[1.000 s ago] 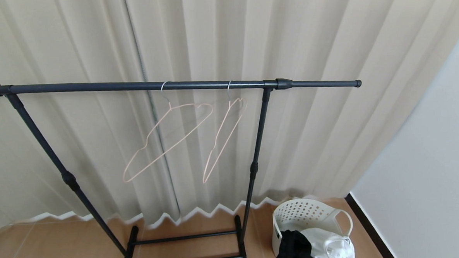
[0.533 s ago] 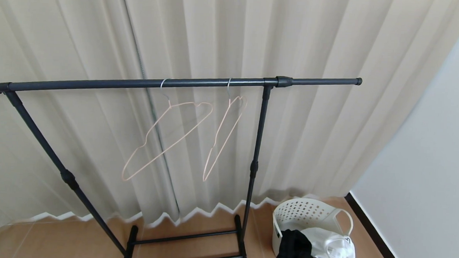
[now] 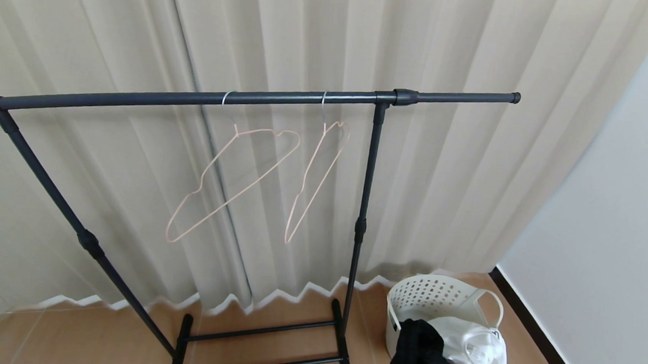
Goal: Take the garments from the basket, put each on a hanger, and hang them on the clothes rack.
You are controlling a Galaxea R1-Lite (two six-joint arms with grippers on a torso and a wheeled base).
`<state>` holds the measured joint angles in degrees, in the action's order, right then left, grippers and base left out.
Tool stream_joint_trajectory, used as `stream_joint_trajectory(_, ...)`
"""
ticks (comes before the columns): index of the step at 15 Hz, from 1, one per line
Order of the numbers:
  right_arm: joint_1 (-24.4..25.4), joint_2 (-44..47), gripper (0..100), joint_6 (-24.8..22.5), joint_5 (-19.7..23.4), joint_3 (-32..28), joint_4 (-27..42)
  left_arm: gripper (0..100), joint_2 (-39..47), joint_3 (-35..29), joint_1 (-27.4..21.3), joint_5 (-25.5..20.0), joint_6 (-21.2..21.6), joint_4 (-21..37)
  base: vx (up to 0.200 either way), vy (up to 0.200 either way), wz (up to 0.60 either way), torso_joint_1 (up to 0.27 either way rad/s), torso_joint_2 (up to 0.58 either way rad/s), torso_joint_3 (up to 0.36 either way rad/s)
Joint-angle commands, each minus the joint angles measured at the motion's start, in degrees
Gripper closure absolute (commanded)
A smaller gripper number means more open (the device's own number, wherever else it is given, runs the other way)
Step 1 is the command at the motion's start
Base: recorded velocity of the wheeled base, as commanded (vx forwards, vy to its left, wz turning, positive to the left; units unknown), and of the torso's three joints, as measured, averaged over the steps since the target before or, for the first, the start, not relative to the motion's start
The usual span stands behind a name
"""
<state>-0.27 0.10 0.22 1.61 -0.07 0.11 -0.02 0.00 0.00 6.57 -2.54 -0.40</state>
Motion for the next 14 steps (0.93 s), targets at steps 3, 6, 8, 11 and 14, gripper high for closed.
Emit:
stream_joint_trajectory(3, 0.0, 0.1, 0, 0.0, 0.1, 0.0, 0.0, 0, 0.0, 0.0, 0.0, 0.0, 0.0, 0.0, 0.000, 0.000, 0.00, -0.146, 0.35, 0.209)
stream_joint_trajectory(6, 0.0, 0.1, 0, 0.0, 0.0, 0.0, 0.0, 0, 0.0, 0.0, 0.0, 0.0, -0.1, 0.0, 0.000, 0.000, 0.00, -0.154, 0.36, 0.214)
stream_joint_trajectory(8, 0.0, 0.1, 0, 0.0, 0.0, 0.0, 0.0, 0, 0.0, 0.0, 0.0, 0.0, 0.0, 0.0, 0.000, 0.000, 0.00, -0.151, 0.37, 0.220)
stream_joint_trajectory(11, 0.0, 0.1, 0, 0.0, 0.1, 0.0, 0.0, 0, 0.0, 0.0, 0.0, 0.0, -0.3, 0.0, 0.000, 0.000, 0.00, -0.167, 0.42, 0.255)
stream_joint_trajectory(14, 0.0, 0.1, 0, -0.1, 0.1, 0.0, 0.0, 0, 0.0, 0.0, 0.0, 0.0, -0.3, 0.0, 0.000, 0.000, 0.00, -0.207, 0.54, 0.328)
